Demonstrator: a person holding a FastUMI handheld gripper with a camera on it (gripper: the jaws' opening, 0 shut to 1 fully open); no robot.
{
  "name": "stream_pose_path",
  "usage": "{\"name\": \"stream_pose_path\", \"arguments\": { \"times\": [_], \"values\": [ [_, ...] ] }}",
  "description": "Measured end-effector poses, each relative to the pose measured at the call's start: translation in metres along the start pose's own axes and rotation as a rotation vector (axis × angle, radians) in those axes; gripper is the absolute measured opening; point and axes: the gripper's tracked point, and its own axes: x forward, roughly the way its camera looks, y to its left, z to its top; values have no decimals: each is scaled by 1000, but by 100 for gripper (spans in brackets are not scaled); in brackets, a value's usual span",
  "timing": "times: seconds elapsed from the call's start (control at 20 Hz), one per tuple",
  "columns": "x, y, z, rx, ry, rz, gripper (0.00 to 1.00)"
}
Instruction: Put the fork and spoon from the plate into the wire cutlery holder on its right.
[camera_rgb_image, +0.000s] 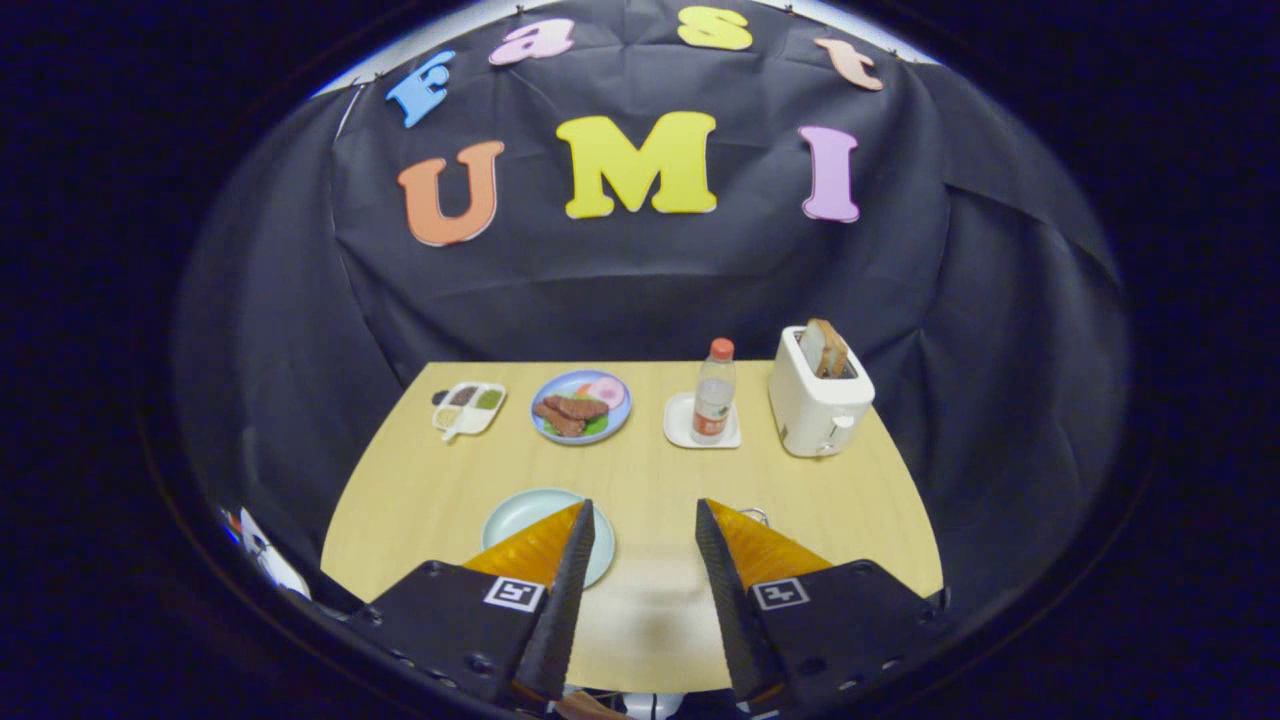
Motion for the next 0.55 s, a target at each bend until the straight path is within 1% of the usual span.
{"name": "stream_pose_path", "arguments": {
  "times": [0.05, 0.25, 0.3, 0.35, 0.5, 0.55],
  "values": [
    [-9, -1, 4, -13, -35, -12, 63],
    [-55, 8, 25, -47, -202, -50, 78],
    [-66, 7, 30, -51, -241, -70, 84],
    [-76, 11, 34, -52, -283, -72, 89],
    [-100, 18, 41, -42, -382, -73, 96],
    [-104, 20, 41, -39, -401, -76, 96]
  ]
}}
